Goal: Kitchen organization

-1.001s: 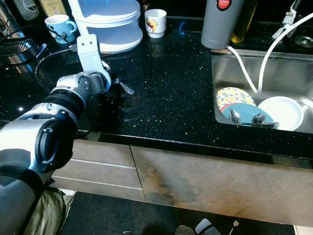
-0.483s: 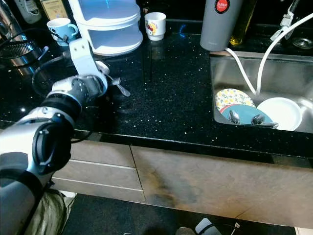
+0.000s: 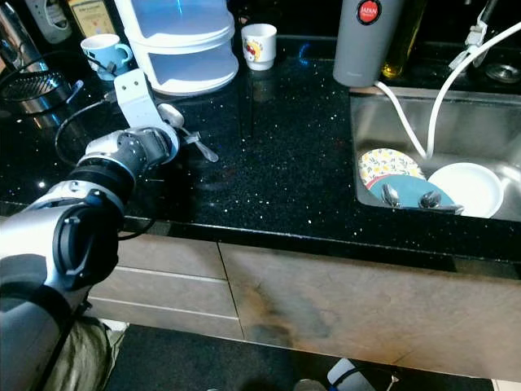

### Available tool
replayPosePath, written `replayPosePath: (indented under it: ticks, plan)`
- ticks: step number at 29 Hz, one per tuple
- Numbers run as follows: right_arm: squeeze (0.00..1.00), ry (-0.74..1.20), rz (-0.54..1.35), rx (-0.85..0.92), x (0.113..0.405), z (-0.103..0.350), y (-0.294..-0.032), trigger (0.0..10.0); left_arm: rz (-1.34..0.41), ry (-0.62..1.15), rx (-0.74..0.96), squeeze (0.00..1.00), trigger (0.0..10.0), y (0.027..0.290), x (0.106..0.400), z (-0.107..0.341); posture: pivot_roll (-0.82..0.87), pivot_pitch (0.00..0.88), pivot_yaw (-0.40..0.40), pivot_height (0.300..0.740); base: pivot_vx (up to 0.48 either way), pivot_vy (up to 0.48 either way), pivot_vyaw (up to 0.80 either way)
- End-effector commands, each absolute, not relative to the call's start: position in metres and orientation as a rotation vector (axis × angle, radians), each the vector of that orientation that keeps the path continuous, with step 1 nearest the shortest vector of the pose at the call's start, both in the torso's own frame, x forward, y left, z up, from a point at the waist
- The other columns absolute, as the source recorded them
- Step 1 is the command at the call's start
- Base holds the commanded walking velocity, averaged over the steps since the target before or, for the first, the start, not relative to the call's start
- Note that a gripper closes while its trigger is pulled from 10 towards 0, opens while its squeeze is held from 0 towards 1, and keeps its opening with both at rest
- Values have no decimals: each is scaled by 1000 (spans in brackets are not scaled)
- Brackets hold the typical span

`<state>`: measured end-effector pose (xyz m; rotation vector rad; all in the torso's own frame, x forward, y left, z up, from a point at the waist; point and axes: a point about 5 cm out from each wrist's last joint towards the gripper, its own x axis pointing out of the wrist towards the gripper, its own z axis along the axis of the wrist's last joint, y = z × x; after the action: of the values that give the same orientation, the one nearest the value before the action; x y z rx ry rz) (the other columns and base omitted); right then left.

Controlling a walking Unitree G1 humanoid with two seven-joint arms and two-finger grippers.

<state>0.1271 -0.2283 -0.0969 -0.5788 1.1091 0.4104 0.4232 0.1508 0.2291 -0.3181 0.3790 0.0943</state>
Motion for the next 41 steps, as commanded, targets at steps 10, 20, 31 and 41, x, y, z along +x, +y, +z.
replayPosePath:
  ticks: [10, 20, 31, 41]
  plan:
    - [0, 1128, 427, -597, 125, -98, -228, 10000, 77, 285, -268, 1000, 10000, 157, 428, 260, -120, 41, 6, 740, 0, 0, 0]
    - [0, 1123, 428, -595, 127, -98, -224, 10000, 117, 271, -248, 1000, 10000, 164, 428, 262, -101, 46, 30, 740, 0, 0, 0]
    - [0, 1120, 426, -589, 127, -98, -224, 10000, 158, 240, -226, 0, 10000, 167, 428, 265, -64, 74, 40, 740, 0, 0, 0]
    - [0, 1123, 424, -590, 126, -98, -225, 10000, 134, 312, -247, 0, 10000, 163, 426, 246, -67, 88, 34, 740, 0, 0, 0]
